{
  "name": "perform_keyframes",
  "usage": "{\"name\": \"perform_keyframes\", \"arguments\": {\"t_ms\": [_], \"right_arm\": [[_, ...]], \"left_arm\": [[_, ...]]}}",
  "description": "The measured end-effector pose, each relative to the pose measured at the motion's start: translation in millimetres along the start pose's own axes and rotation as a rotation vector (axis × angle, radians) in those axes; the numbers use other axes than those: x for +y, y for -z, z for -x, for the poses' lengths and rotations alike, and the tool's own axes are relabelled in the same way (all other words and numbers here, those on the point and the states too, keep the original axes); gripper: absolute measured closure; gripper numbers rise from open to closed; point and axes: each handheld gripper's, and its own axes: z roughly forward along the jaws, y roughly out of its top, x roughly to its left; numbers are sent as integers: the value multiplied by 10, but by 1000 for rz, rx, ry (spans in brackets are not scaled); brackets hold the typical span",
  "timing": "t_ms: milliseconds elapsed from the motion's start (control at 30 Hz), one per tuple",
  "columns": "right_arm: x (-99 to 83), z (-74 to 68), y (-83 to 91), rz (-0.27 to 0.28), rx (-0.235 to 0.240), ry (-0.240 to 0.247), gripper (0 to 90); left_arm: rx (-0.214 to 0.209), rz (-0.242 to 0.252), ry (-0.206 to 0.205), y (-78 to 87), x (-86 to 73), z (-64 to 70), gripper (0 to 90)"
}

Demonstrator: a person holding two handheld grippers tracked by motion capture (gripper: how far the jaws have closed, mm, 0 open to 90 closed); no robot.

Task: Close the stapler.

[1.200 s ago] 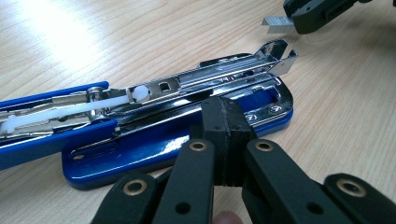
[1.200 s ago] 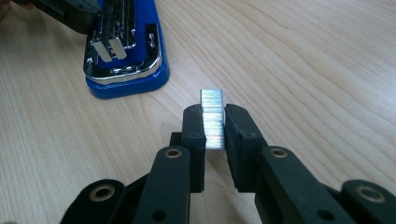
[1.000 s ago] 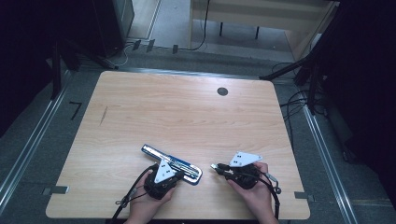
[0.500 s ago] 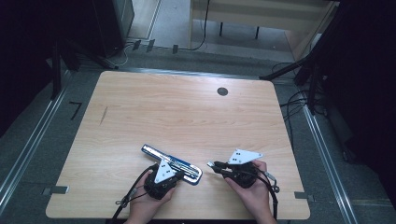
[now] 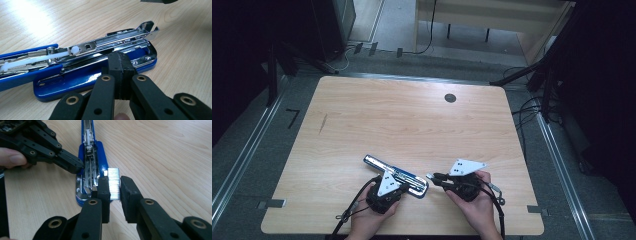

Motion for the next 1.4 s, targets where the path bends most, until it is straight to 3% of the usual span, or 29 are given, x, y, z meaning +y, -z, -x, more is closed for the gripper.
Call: {"name": "perform_keyframes", "arguments": {"t_ms": [500, 1067, 1400], "right_arm": [[138, -148, -160, -23, 53, 28, 800], [267, -227, -352, -100, 62, 41, 799], [285, -227, -421, -138, 60, 21, 799]], "left_arm": [[-1, -2, -2, 1, 0, -2, 900], [-1, 1, 1, 0, 0, -3, 900], [-2, 2, 3, -1, 0, -3, 900]]}}
